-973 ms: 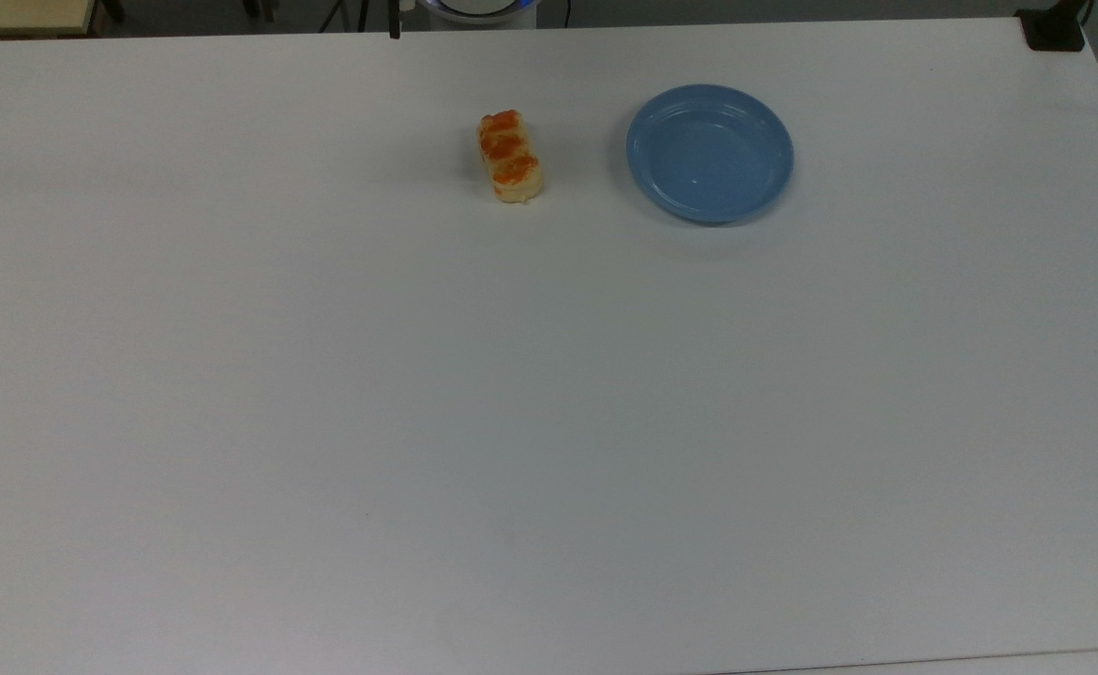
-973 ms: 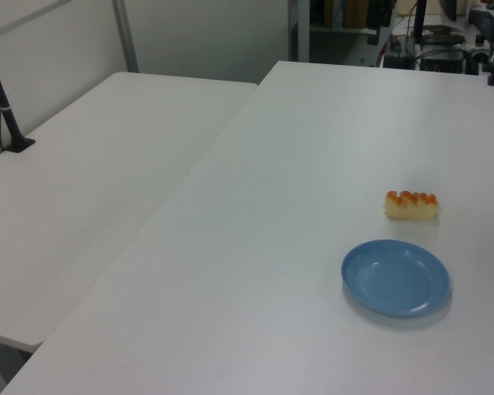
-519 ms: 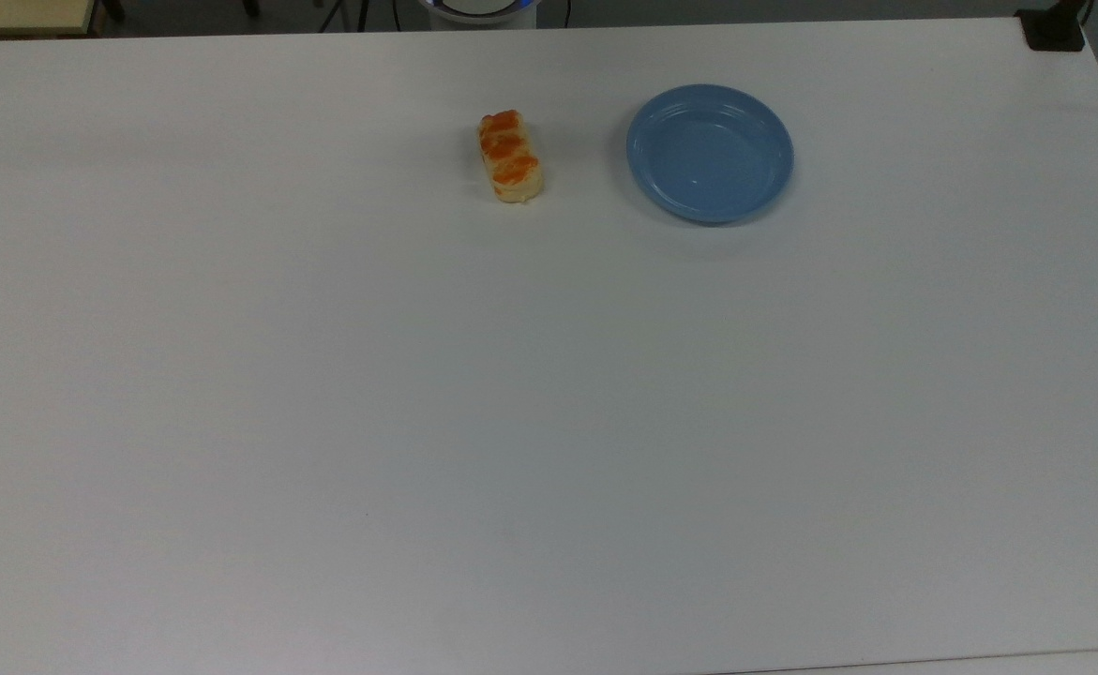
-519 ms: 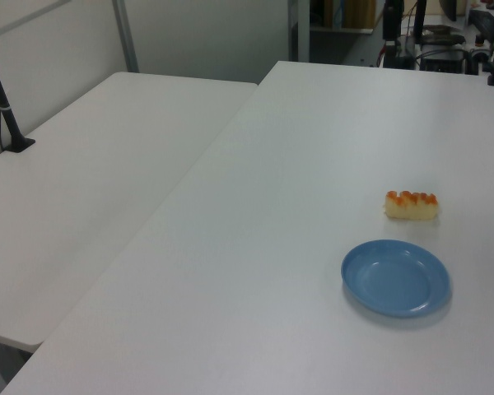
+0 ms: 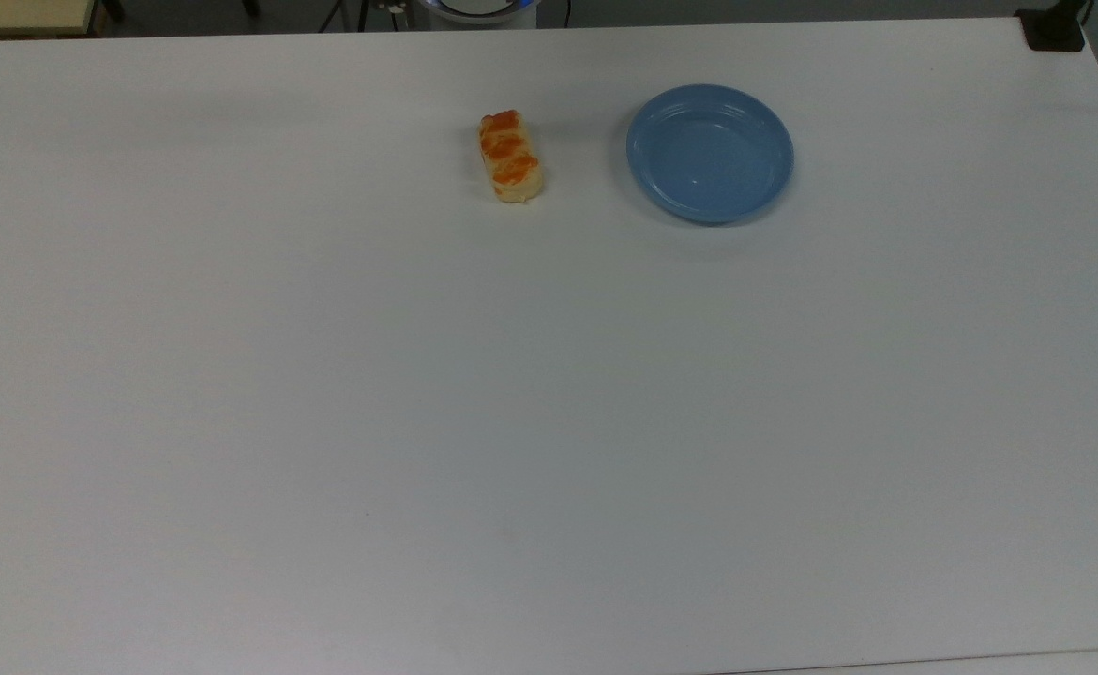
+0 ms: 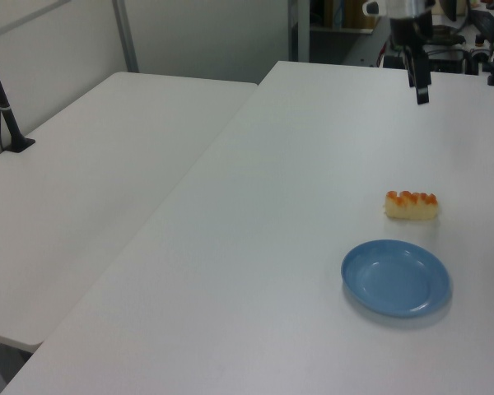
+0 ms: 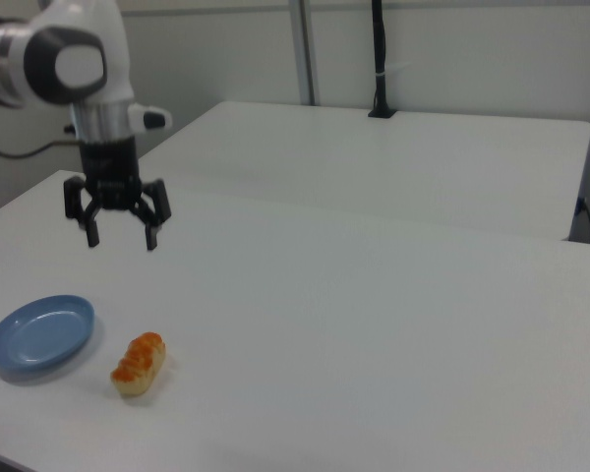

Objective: Put the bread onto the plate
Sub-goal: 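Lower the open gripper over the orange-topped bread roll and close it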

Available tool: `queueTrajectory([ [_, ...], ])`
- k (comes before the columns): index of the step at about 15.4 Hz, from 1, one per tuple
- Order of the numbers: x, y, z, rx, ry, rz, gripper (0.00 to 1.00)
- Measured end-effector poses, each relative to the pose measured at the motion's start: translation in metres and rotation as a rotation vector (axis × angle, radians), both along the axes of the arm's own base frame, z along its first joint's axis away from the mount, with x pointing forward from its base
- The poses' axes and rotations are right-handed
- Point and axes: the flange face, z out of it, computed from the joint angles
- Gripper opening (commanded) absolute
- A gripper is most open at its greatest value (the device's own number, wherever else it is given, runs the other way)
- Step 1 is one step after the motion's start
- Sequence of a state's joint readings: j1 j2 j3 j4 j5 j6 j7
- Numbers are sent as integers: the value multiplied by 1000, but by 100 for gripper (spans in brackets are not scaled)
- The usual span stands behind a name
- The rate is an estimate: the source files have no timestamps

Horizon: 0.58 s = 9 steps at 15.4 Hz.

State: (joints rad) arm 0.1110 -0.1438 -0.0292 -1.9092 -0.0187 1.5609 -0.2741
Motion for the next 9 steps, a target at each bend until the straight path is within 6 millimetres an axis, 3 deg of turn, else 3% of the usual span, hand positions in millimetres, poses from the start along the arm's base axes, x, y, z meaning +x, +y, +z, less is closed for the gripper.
queueTrajectory([
  [9, -26, 28, -141, 48, -113, 37, 100],
])
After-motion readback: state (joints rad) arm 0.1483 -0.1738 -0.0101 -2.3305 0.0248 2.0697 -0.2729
